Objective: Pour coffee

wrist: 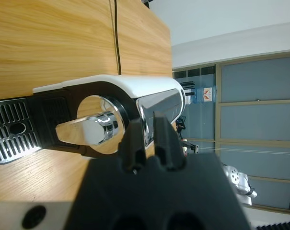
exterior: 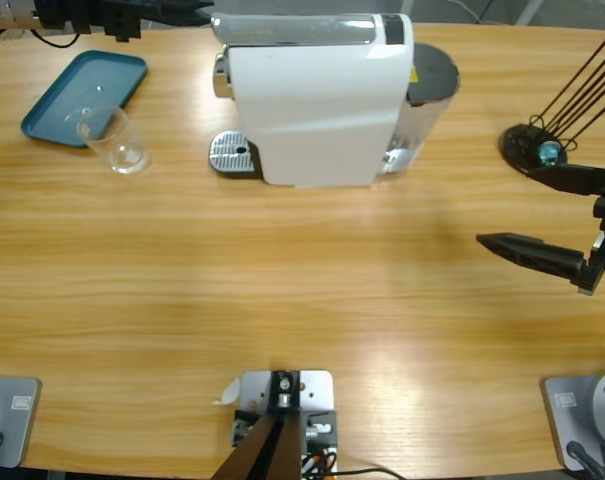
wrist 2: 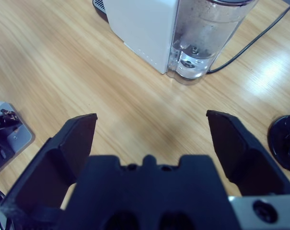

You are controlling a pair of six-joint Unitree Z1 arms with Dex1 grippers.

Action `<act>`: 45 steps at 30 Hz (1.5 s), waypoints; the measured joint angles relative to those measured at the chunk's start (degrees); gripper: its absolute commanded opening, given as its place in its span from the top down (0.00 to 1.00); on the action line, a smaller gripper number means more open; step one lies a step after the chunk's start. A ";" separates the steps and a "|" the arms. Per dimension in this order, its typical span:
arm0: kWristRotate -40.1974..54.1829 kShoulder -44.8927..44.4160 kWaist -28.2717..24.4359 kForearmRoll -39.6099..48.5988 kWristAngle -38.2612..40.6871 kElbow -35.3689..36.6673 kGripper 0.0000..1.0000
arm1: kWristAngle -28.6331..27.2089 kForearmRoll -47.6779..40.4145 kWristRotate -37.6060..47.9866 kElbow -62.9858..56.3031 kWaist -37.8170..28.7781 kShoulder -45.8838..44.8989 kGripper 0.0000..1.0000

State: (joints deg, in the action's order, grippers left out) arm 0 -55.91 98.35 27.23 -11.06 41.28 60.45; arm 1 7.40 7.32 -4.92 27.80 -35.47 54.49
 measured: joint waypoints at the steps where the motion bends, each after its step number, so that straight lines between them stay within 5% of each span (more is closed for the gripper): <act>1: 0.00 -0.28 0.39 0.03 -0.02 0.89 1.00 | 0.00 0.00 0.00 0.00 0.00 0.00 0.00; 9: 0.00 -2.24 4.94 0.74 -1.02 5.90 1.00 | 0.00 0.00 0.00 -0.02 0.00 0.00 0.00; 15: 0.00 -4.48 1.26 0.93 -2.80 -0.87 1.00 | 0.00 0.00 0.00 -0.02 0.00 0.00 0.00; 16: 0.00 -4.87 0.88 0.97 -2.93 -2.05 0.34 | 0.00 0.00 0.00 -0.02 0.00 0.00 0.00; 17: 0.00 -5.28 0.68 0.98 -3.12 -3.20 0.03 | 0.00 0.00 0.00 -0.02 0.00 0.00 0.00; 18: -0.05 -5.51 0.58 1.00 -3.41 -4.14 0.00 | 0.00 0.00 0.00 -0.02 0.00 0.00 0.00; 27: -0.50 -5.59 0.53 1.00 -4.15 -5.65 0.02 | 0.00 0.00 0.00 -0.02 0.00 0.00 0.00; 39: -1.71 -3.06 0.60 0.94 -3.11 -2.84 0.23 | 0.00 0.00 0.00 -0.02 0.00 0.00 0.00; 45: -2.69 -0.32 1.50 0.94 -3.10 0.78 0.24 | 0.00 0.00 0.00 -0.02 0.00 0.00 0.00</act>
State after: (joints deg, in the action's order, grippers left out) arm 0 -58.60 98.02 28.73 -10.13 38.18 61.23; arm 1 7.40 7.32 -4.92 27.78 -35.47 54.49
